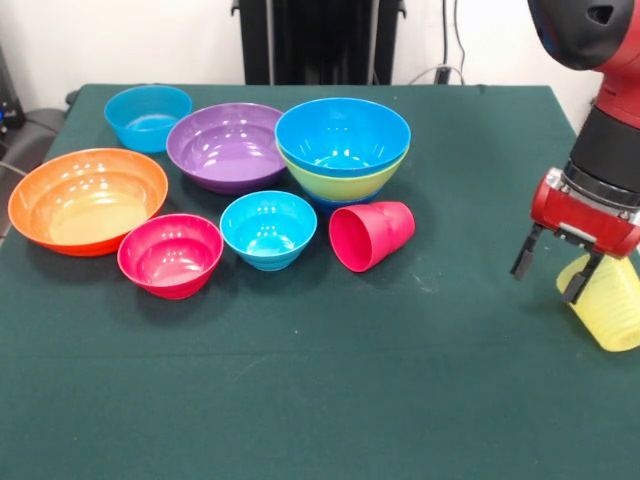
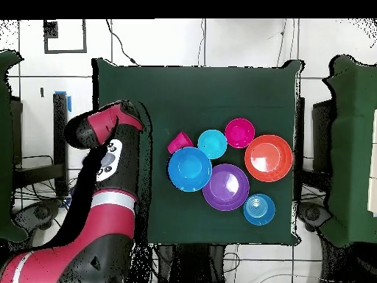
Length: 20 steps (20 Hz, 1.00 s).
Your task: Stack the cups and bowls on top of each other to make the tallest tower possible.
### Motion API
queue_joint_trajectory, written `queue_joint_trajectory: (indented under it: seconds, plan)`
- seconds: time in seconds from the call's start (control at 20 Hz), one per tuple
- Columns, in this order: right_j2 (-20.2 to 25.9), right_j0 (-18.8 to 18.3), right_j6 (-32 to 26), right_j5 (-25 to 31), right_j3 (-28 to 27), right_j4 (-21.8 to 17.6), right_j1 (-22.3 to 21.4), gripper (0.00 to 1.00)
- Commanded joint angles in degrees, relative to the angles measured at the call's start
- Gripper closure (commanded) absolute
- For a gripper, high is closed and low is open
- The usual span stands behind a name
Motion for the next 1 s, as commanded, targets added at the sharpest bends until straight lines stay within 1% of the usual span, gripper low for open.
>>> queue_joint_trajectory:
  seconds: [0.05, 0.35, 0.6, 0.75, 0.8, 1.0]
  plan:
    - [9.26, -3.0, -7.62, -7.48, 9.49, -3.05, -2.98, 0.0]
    - [11.16, -6.15, -9.44, -9.21, 12.5, -3.73, -5.62, 0.0]
    - [11.59, -7.94, -9.59, -11.01, 14.51, -4.97, -7.24, 0.0]
    - [11.42, -8.58, -8.69, -13.15, 15.78, -5.62, -8.01, 0.0]
    - [11.13, -8.26, -8.24, -14.01, 15.85, -5.93, -8.1, 0.0]
    - [12.45, -8.74, -7.49, -15.79, 17.49, -5.84, -9.33, 0.0]
